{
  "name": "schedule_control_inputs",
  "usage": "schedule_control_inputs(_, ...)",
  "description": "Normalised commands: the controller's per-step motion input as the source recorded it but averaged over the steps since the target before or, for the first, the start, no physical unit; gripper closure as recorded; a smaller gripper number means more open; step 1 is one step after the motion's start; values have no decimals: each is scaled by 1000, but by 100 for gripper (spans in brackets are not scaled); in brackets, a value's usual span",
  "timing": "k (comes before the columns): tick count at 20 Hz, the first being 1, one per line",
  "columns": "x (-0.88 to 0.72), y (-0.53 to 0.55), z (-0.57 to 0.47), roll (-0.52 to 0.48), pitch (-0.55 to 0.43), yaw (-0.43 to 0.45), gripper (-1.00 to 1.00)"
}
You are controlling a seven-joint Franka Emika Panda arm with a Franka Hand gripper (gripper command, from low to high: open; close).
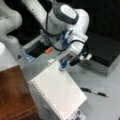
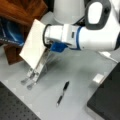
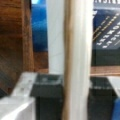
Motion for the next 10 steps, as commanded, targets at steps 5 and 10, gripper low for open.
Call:
schedule_control_inputs(5, 182, 39, -247, -239, -108, 19, 100)
schedule_control_inputs(10, 247, 61, -306, -249, -105, 45, 100)
